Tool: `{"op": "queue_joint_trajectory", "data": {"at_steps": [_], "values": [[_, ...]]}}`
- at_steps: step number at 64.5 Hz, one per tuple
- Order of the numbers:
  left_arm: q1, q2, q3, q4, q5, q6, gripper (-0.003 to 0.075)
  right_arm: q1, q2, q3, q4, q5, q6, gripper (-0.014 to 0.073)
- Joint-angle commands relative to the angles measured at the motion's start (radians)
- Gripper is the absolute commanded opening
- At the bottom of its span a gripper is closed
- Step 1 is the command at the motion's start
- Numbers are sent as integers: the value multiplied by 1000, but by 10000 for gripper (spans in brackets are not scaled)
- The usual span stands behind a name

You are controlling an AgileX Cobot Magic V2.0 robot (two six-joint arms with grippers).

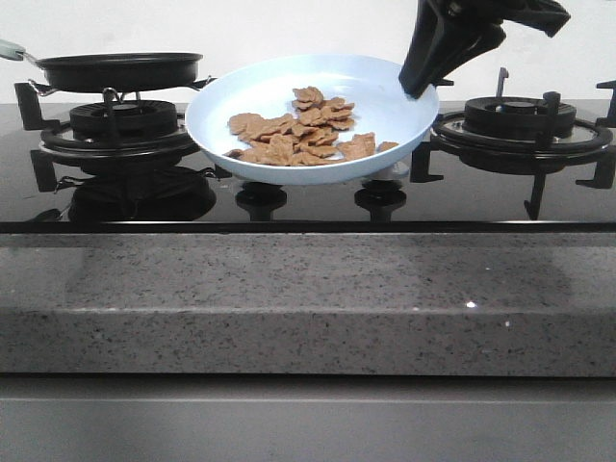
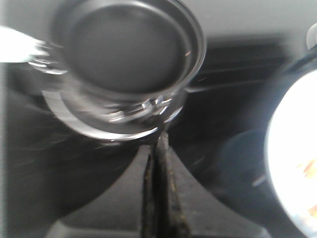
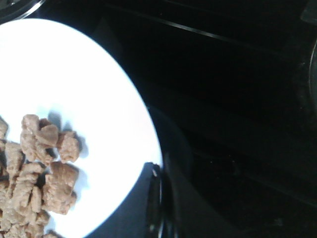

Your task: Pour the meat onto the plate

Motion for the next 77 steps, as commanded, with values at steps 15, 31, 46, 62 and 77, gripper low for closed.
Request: {"op": "queue_joint_trajectory", "data": {"at_steps": [15,31,46,62,77], "values": [[-125,-329,313,231,-374,-196,-21,1,-51,-24,23,-53,-6,-71],[-123,-537,506,264,-458,-196,-20,1,-51,-24,23,-53,-6,-71],[-123,-621,536,264,-517,-196,-20,1,-51,-24,31,-44,-6,-71],[-123,-621,536,264,-523,-196,-20,-43,-11,-128,97,-7,2,-69],[-123,-621,536,264,-523,-196,-20,-111,152,-385,116,77,22,-69]]}}
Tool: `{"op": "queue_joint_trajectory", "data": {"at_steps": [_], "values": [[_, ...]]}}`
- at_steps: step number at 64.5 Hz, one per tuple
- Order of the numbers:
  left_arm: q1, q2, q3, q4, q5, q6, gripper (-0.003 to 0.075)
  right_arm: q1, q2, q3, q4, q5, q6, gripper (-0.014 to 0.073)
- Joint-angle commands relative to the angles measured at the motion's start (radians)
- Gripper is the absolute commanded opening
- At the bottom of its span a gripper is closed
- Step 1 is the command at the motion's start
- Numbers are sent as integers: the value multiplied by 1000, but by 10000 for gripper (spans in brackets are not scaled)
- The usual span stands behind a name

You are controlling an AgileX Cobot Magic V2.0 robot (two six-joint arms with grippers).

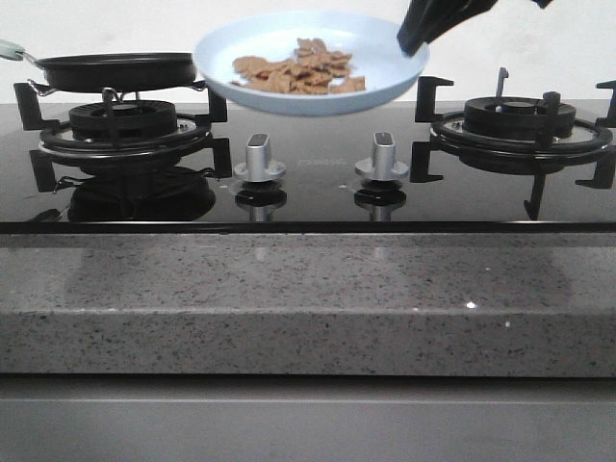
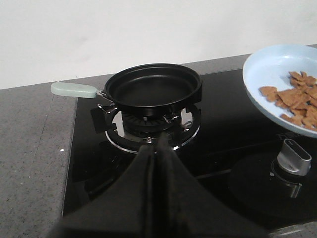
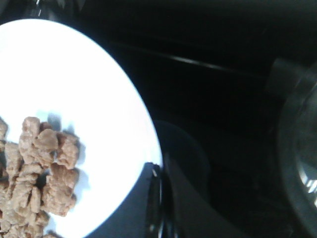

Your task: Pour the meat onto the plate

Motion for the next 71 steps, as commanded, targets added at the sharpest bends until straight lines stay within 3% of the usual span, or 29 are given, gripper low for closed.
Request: {"op": "queue_joint_trajectory", "data": {"at_steps": [1,15,45,64,71], "values": [[-7,0,-29,2,-89,-11,-20,-31,25,-131,43,-4,23,-69],[-7,0,-29,2,-89,-11,-20,-65,192,-297,43,42,53,-69],[-7,0,-29,2,-89,-11,-20,-62,262,-309,11,135,53,-59],[-7,0,-29,2,-89,-11,-20,-62,263,-314,9,135,53,239],[-7,0,-29,2,-89,-11,-20,-64,262,-353,9,155,53,253]]}}
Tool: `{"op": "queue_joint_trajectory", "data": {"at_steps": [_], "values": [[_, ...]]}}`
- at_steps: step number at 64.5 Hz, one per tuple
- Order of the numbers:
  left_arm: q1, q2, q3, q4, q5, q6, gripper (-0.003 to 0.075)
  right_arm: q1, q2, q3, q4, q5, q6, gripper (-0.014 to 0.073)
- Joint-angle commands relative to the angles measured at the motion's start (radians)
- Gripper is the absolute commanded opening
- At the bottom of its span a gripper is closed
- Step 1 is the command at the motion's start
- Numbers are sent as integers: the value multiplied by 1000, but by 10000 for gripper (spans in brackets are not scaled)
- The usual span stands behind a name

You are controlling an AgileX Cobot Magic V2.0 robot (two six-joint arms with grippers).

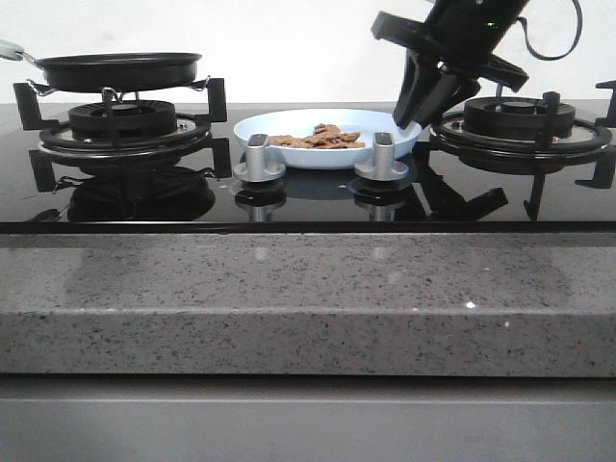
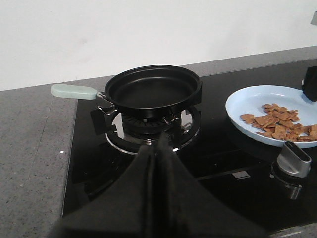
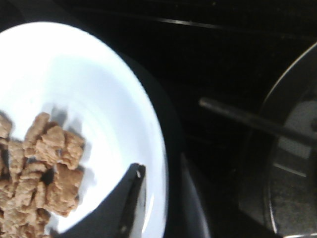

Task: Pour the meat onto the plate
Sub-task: 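Open the right gripper and raise it away from the plate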

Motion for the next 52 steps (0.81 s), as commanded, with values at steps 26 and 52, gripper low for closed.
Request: {"op": "queue_joint_trajectory", "data": {"at_steps": [26,52], "values": [[-7,0,-29,1,-84,-11,-20,-7,-70,-296,12,187,-1,-60],[-7,0,-29,1,-84,-11,-20,-11,-198,-253,-79,188,-34,-60]]}}
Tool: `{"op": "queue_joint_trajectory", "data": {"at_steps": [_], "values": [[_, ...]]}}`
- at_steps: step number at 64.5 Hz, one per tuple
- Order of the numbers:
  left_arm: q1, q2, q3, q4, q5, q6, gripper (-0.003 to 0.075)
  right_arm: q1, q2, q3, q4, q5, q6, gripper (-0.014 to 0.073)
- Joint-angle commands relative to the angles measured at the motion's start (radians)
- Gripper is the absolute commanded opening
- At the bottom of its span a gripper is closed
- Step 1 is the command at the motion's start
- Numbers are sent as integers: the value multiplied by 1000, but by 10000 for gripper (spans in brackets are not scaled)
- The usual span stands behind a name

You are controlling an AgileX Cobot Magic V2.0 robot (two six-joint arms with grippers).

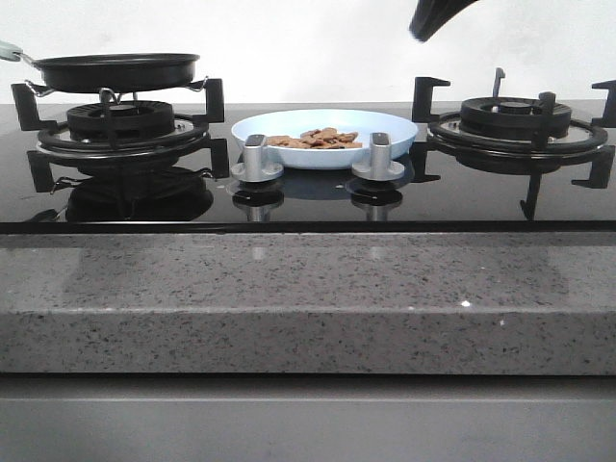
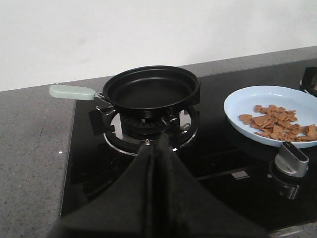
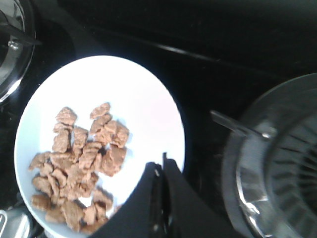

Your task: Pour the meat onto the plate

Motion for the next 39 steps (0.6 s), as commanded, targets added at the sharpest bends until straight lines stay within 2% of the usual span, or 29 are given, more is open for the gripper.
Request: {"op": "queue_joint_trajectory", "data": {"at_steps": [1,14,29,39], "values": [[-7,0,-29,1,-83,-11,-20,-3,-146,19,-30,-51,-23,-60],[-7,0,-29,1,-83,-11,-20,-3,-396,310,-113,-213,-32,-60],[-7,0,-29,1,-83,-11,-20,-3,-761,878,-116,-632,-79,-60],[-7,0,-29,1,-83,-11,-20,-3,-953,1167,-116,-773,-79,-60]]}}
